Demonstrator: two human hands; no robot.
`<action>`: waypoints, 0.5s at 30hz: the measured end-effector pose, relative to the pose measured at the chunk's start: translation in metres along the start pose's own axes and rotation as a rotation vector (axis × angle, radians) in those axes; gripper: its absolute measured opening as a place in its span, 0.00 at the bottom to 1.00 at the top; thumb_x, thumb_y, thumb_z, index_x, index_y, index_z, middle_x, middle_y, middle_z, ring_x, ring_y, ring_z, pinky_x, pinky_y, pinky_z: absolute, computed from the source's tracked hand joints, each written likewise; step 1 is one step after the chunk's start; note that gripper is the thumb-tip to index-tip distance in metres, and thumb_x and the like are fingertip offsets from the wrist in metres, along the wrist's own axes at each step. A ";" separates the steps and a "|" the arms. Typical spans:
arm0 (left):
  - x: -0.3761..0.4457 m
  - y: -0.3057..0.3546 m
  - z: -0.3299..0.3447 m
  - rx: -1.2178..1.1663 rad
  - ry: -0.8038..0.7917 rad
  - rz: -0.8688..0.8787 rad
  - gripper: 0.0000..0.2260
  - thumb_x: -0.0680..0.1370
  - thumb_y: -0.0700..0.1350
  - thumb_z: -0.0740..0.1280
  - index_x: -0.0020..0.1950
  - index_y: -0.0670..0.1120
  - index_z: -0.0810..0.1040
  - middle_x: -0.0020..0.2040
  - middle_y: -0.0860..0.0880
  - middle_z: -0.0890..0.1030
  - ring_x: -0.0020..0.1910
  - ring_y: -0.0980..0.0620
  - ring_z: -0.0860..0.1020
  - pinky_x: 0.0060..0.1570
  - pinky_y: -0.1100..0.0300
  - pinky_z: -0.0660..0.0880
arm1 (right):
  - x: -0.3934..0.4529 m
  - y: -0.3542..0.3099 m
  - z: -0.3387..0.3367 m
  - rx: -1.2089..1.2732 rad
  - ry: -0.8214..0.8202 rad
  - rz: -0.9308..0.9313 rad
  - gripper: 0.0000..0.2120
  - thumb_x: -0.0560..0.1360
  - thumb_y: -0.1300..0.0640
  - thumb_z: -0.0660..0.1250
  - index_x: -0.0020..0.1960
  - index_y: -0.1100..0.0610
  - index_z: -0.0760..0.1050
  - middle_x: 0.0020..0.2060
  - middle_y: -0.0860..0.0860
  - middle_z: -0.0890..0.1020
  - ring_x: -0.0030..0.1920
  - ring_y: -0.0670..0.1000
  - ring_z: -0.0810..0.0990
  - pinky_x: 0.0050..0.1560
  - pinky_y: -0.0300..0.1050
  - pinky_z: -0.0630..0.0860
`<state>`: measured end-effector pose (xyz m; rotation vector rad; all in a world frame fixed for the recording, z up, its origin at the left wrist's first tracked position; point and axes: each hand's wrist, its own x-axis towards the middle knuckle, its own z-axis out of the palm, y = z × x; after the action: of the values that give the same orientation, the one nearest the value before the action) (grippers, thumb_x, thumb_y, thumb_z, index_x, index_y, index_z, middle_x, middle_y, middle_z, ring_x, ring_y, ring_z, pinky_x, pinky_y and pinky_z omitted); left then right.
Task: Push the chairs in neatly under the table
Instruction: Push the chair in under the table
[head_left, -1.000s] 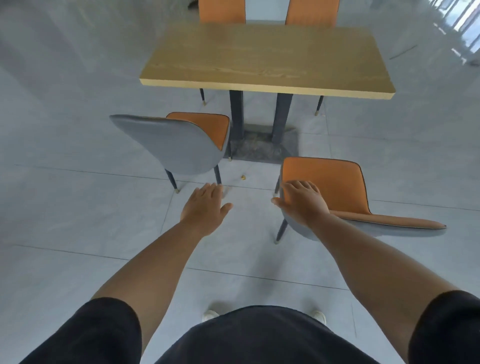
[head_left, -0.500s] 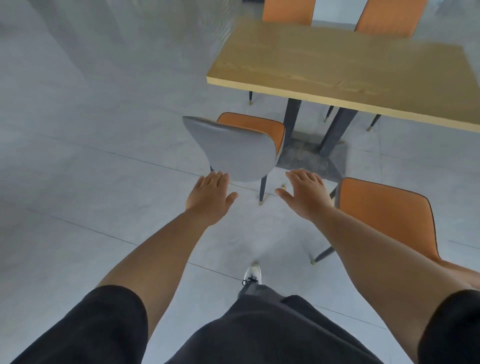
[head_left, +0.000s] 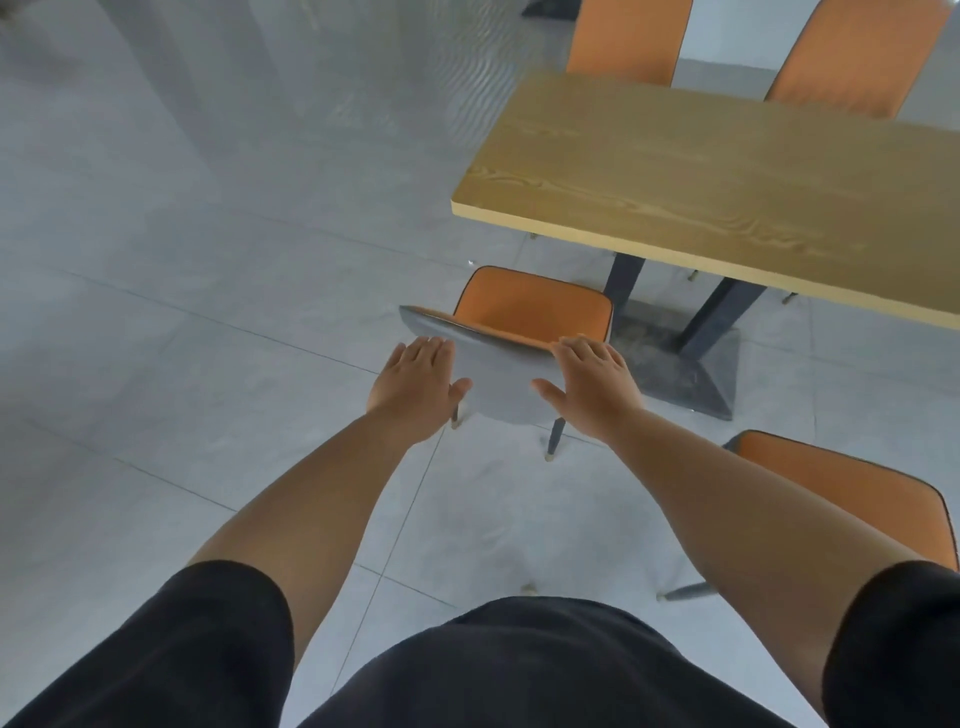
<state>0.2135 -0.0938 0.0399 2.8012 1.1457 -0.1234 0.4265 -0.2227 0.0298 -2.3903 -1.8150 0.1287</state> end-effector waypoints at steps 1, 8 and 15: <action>0.007 -0.004 0.000 0.005 0.001 0.004 0.29 0.81 0.59 0.51 0.76 0.42 0.55 0.76 0.44 0.60 0.76 0.46 0.55 0.75 0.49 0.50 | 0.008 -0.001 0.001 0.002 -0.013 0.002 0.31 0.77 0.36 0.55 0.71 0.56 0.65 0.70 0.53 0.70 0.72 0.56 0.63 0.71 0.55 0.58; 0.070 -0.040 0.008 0.032 -0.048 0.122 0.31 0.81 0.60 0.52 0.77 0.43 0.51 0.78 0.44 0.56 0.77 0.44 0.52 0.75 0.49 0.50 | 0.051 -0.006 0.021 0.046 -0.155 0.074 0.39 0.75 0.31 0.53 0.76 0.54 0.55 0.76 0.53 0.60 0.75 0.56 0.55 0.74 0.56 0.53; 0.143 -0.089 0.029 0.137 -0.221 0.305 0.35 0.78 0.67 0.46 0.78 0.48 0.42 0.79 0.45 0.45 0.77 0.43 0.44 0.74 0.43 0.46 | 0.084 -0.024 0.051 0.031 -0.250 0.254 0.41 0.72 0.27 0.54 0.75 0.52 0.55 0.74 0.51 0.64 0.73 0.56 0.61 0.71 0.57 0.57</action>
<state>0.2520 0.0642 -0.0118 2.9464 0.6773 -0.4853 0.4185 -0.1320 -0.0150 -2.6746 -1.5730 0.4981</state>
